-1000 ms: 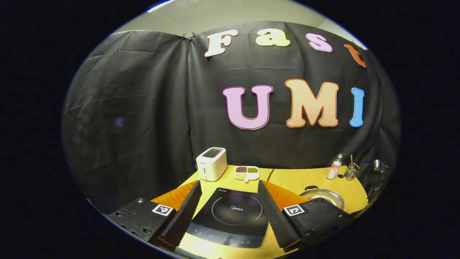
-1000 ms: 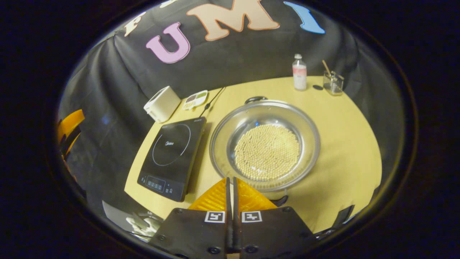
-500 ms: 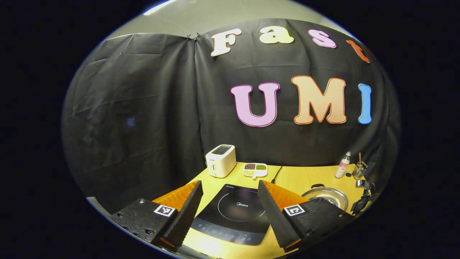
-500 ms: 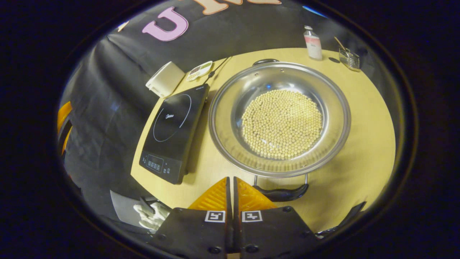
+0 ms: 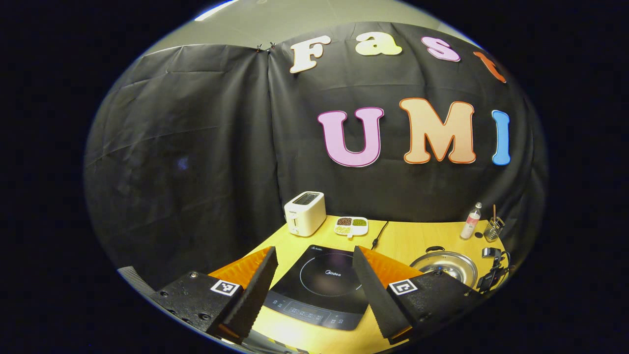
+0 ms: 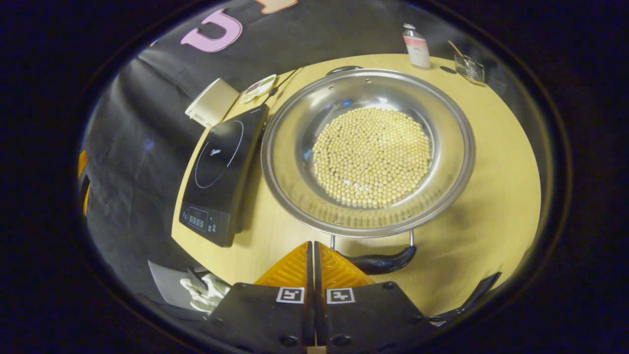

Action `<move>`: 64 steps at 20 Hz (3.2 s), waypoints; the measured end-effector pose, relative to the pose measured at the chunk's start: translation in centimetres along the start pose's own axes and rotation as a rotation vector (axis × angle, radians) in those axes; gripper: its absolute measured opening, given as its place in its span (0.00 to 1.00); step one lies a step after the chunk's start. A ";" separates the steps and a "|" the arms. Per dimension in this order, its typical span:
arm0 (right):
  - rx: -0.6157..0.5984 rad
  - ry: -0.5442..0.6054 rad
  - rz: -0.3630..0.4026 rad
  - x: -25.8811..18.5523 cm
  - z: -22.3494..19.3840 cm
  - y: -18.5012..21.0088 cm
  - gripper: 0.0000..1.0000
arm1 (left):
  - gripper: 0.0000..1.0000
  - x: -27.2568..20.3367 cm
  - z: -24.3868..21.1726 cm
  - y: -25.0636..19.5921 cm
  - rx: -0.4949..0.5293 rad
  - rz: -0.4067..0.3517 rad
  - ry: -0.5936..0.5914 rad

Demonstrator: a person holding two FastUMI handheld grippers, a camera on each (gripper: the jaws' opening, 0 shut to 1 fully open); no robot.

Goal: First push the handle of the pot to place it horizontally, then grasp the pot with both hands and set it on the induction cooktop.

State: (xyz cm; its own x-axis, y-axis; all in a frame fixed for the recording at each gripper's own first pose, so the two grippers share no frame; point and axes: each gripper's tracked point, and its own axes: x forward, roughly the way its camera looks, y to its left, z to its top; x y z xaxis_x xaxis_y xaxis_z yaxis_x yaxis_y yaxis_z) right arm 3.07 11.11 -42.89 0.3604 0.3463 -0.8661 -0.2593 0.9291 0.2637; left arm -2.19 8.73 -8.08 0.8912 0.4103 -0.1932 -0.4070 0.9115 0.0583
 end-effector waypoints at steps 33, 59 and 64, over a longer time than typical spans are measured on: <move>0.210 -0.136 -0.261 -1.8 10.0 -17.5 0.03 | 0.95 -0.2 -4.0 -3.9 -0.024 -0.041 0.101; 0.311 -0.117 -0.205 -4.4 12.1 -21.5 0.95 | 0.96 10.5 -11.9 -16.0 -0.030 -0.341 0.339; 0.326 -0.141 -0.164 -5.2 14.4 -20.7 0.92 | 0.97 12.6 -14.8 -18.2 -0.030 -0.422 0.453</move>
State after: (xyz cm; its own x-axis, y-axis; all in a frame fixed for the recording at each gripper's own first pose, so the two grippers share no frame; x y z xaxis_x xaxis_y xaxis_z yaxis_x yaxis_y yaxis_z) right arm 19.44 -8.12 -37.71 0.4985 0.1827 -0.8474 0.1025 0.9583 0.2669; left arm 13.52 -3.12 -26.04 0.8060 -0.0432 -0.5904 -0.0495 0.9889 -0.1400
